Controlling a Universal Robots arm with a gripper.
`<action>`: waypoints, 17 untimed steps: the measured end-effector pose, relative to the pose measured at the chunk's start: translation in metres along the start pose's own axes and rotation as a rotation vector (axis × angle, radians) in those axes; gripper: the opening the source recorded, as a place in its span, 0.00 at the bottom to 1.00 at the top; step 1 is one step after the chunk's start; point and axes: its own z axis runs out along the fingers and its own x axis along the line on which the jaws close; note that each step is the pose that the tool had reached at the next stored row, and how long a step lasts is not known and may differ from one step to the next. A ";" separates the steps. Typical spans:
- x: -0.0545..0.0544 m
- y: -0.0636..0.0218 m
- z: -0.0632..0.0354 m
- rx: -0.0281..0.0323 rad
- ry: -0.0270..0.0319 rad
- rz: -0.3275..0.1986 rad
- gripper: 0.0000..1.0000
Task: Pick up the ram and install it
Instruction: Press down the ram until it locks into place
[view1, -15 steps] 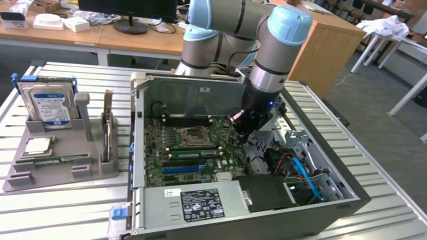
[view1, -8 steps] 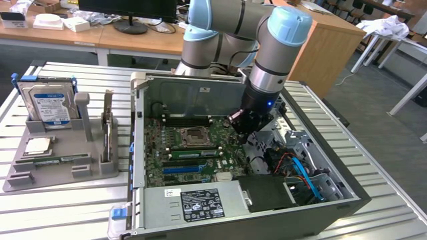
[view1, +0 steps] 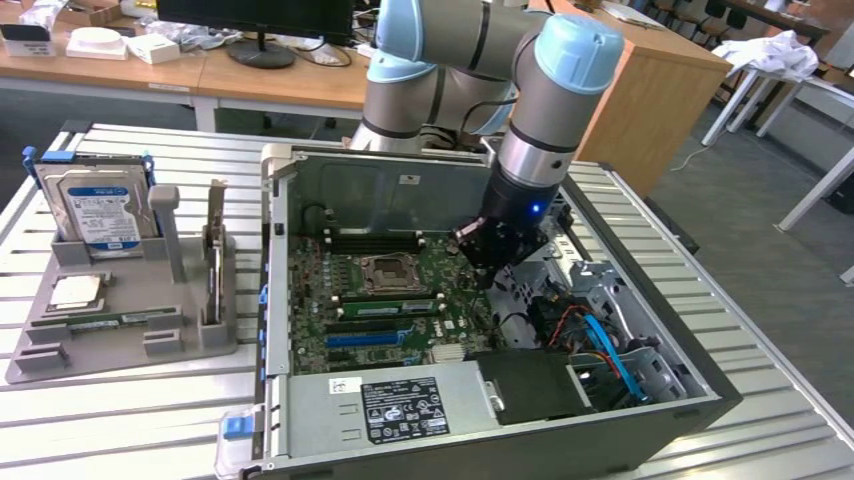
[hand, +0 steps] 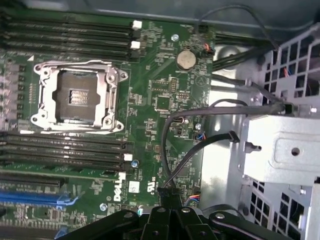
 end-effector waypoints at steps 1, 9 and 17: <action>0.000 0.0000 0.0002 0.0001 0.0003 0.013 0.10; 0.000 0.0000 0.0015 0.0007 0.0030 0.125 0.10; 0.000 0.0000 0.0016 0.0008 0.0033 0.135 0.10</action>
